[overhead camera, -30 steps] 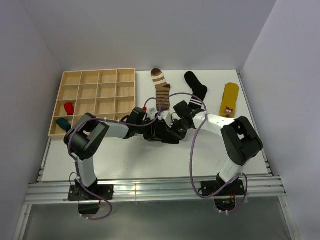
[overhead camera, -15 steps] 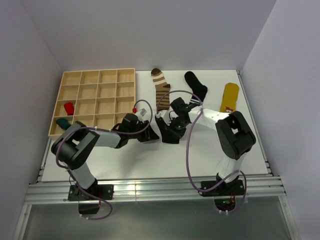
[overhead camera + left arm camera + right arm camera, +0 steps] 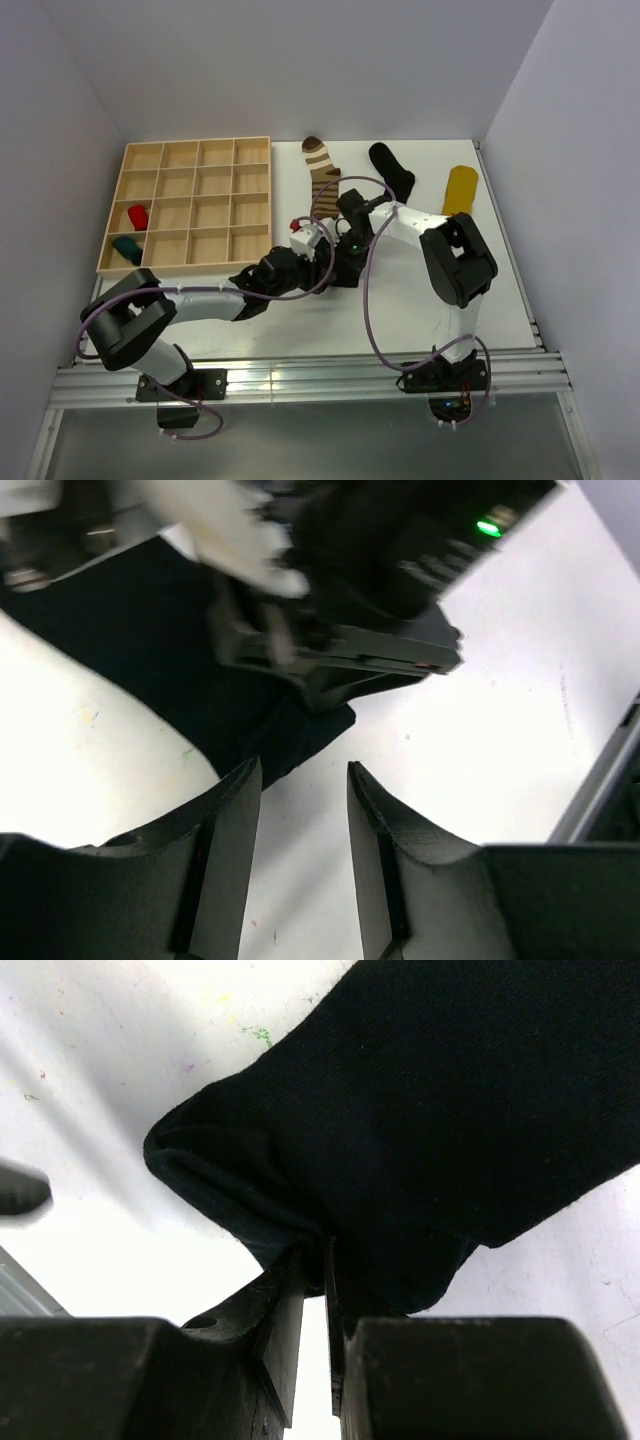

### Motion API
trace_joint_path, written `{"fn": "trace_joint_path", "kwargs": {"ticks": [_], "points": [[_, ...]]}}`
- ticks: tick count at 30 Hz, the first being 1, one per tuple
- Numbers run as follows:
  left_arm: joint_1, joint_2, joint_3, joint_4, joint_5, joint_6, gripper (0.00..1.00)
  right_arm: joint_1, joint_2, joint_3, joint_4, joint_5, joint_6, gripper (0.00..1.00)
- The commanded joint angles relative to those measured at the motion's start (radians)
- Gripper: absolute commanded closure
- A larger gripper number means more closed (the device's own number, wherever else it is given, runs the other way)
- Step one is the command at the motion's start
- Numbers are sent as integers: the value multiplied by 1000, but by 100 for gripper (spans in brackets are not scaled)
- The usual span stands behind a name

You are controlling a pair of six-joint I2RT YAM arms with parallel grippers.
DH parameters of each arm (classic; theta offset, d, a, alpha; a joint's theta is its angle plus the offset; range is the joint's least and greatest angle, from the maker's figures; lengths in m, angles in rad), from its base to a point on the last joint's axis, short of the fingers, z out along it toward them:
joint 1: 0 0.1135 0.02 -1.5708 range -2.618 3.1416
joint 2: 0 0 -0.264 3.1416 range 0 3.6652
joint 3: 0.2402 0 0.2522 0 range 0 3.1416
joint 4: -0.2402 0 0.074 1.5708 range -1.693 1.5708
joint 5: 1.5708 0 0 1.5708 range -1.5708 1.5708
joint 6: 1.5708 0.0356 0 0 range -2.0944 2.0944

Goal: Roll the socks
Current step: Roll the sock at the center of the board.

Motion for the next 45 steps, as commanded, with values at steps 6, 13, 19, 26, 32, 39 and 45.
{"fn": "trace_joint_path", "kwargs": {"ticks": [6, 13, 19, 26, 32, 39, 45], "points": [[-94, 126, 138, 22, -57, 273, 52, -10, 135, 20, -108, -24, -8, 81], [-97, 222, 161, 33, -17, 305, 53, -30, 167, 48, -153, -58, -12, 81], [-97, 276, 172, 27, 23, 316, 53, -53, 195, 74, -200, -97, -28, 81], [-97, 304, 160, 16, 87, 298, 57, -76, 220, 104, -226, -109, -31, 81], [-97, 286, 112, 30, 165, 264, 58, -97, 241, 124, -235, -100, -18, 81], [-109, 261, 68, 56, 242, 239, 55, -105, 273, 157, -257, -71, -6, 83], [-128, 267, 72, 31, 227, 261, 55, -105, 278, 172, -278, -67, -6, 83]]}}
